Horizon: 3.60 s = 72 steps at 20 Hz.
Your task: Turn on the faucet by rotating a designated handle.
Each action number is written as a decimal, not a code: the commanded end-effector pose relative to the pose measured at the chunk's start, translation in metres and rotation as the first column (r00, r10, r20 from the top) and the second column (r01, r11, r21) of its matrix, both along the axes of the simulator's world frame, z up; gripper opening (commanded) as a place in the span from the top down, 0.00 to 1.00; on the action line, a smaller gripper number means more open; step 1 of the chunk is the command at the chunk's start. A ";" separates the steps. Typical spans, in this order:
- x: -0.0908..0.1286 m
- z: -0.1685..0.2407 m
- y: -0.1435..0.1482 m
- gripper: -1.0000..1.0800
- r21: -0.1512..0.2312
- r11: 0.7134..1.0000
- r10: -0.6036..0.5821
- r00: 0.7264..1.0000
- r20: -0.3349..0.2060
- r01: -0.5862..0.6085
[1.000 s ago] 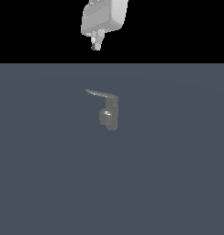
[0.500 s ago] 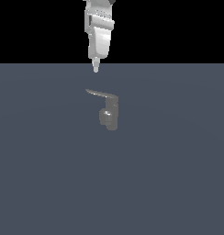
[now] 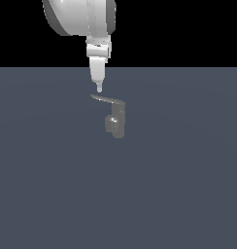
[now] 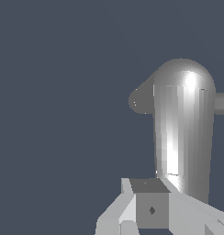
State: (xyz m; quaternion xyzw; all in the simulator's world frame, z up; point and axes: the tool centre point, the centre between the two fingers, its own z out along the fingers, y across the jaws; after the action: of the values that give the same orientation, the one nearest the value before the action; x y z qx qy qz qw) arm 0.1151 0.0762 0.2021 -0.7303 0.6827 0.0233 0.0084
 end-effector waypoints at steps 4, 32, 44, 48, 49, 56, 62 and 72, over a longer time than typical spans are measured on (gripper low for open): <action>0.012 -0.020 0.005 1.00 -0.031 0.997 -0.069 0.997 0.015 0.070; -0.024 -0.029 0.016 1.00 -0.044 0.994 -0.097 0.995 0.022 0.097; -0.055 -0.029 0.022 1.00 -0.044 0.994 -0.097 0.995 0.022 0.098; -0.056 -0.028 0.018 1.00 -0.045 0.994 -0.101 0.995 0.027 0.102; -0.059 -0.028 0.016 1.00 -0.045 0.994 -0.101 0.995 0.027 0.102; -0.077 -0.028 0.007 1.00 -0.045 0.994 -0.100 0.995 0.026 0.101; -0.093 -0.028 -0.002 1.00 -0.044 0.994 -0.099 0.995 0.025 0.100; -0.120 -0.029 -0.018 1.00 -0.044 0.994 -0.098 0.995 0.023 0.099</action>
State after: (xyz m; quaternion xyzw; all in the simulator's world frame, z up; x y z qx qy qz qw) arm 0.0007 0.0674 0.1747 -0.6996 0.7145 -0.0010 0.0026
